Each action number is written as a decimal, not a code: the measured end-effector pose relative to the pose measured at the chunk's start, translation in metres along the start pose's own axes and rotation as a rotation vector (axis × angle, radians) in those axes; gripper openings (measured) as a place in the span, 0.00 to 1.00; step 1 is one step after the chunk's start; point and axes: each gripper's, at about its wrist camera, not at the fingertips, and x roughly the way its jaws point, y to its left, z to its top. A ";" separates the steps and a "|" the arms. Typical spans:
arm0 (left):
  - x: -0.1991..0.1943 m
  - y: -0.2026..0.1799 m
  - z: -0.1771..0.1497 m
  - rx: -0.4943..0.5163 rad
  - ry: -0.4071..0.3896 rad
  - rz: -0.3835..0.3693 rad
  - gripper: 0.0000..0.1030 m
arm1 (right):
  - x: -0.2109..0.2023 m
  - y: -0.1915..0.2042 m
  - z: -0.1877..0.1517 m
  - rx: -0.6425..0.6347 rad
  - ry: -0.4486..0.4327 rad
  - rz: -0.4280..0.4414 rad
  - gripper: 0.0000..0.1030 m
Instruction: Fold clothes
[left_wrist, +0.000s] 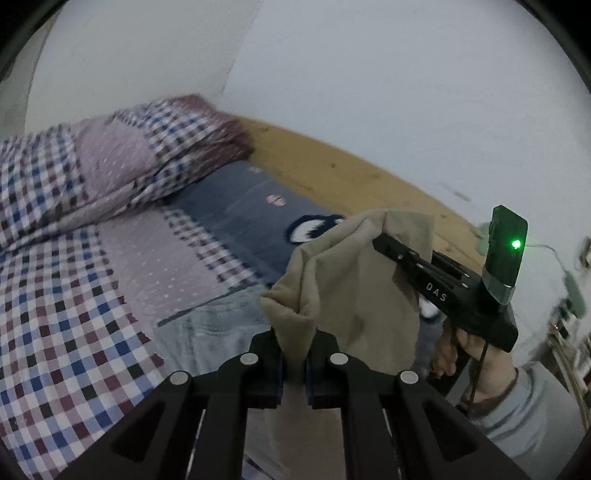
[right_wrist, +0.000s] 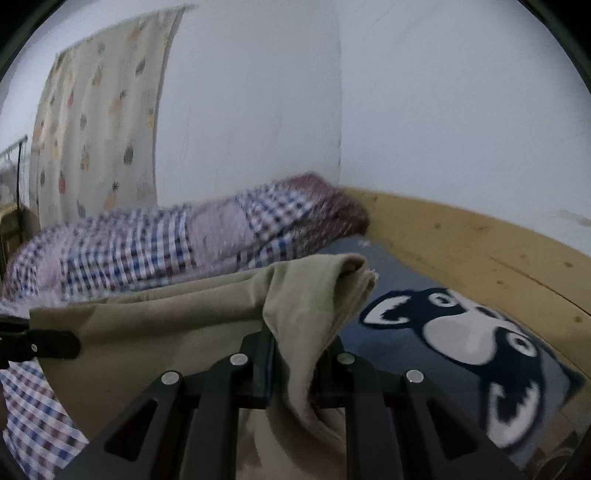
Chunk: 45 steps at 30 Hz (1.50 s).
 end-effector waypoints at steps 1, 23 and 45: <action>0.011 0.011 0.001 -0.015 0.010 0.012 0.07 | 0.023 0.001 -0.002 -0.005 0.030 0.000 0.14; 0.033 0.126 0.006 -0.155 -0.109 0.299 0.82 | 0.160 0.035 -0.023 -0.118 0.107 -0.250 0.75; -0.363 -0.004 -0.094 -0.106 -0.466 0.403 0.99 | -0.203 0.145 0.049 0.134 -0.151 0.332 0.99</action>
